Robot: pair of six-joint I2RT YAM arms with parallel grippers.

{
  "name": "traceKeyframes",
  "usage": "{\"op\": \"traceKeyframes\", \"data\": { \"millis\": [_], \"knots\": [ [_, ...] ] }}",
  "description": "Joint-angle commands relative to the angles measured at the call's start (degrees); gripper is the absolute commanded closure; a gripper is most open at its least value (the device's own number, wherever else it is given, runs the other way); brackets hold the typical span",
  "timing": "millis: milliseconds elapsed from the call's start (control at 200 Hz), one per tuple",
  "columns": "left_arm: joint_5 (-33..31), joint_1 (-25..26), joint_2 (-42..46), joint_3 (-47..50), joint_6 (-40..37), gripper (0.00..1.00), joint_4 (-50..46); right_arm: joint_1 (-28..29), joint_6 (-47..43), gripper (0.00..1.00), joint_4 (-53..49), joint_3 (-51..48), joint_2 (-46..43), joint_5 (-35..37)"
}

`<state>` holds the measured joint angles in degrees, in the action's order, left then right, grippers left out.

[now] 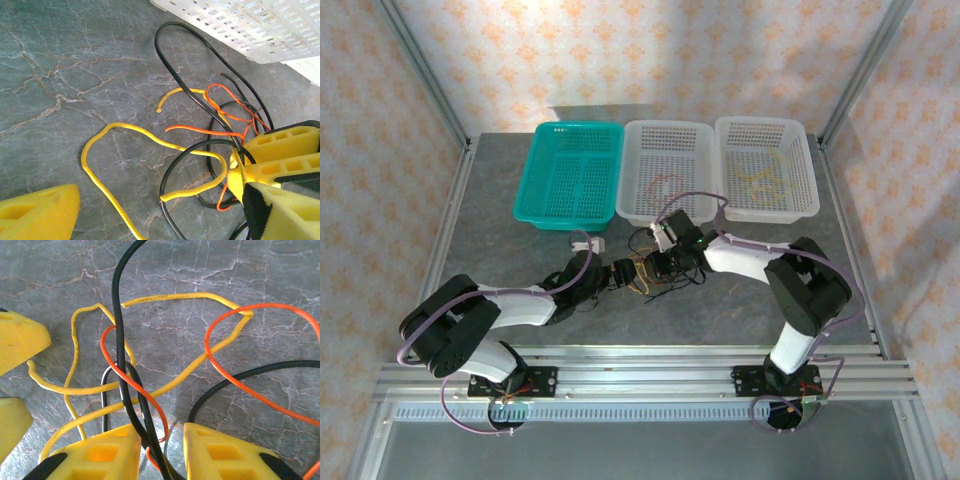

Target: Untangle the cables

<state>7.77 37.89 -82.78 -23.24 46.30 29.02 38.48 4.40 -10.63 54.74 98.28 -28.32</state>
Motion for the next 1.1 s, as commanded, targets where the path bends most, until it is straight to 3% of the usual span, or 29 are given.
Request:
{"op": "traceKeyframes", "data": {
  "millis": [0,275,521,811,1096],
  "knots": [
    [-0.8,0.4,-0.3,-1.8,0.1,0.14,0.7,0.3,0.0,0.77,1.1,0.9,-0.3,0.0],
    [-0.6,0.4,-0.5,-2.1,-0.2,0.16,1.0,0.3,0.5,0.98,0.0,-0.1,-6.2,1.7],
    [2.2,0.4,-1.7,-3.2,-1.4,0.18,2.0,0.3,1.2,1.00,0.2,-0.7,-7.8,1.5],
    [0.6,0.4,-0.6,-4.2,-2.2,0.44,-1.5,0.3,1.4,1.00,-0.5,-1.5,-8.6,4.2],
    [4.2,0.4,1.5,-3.9,-5.5,0.71,-1.8,0.0,2.4,1.00,-1.0,-1.3,-7.8,7.9]
  ]
}}
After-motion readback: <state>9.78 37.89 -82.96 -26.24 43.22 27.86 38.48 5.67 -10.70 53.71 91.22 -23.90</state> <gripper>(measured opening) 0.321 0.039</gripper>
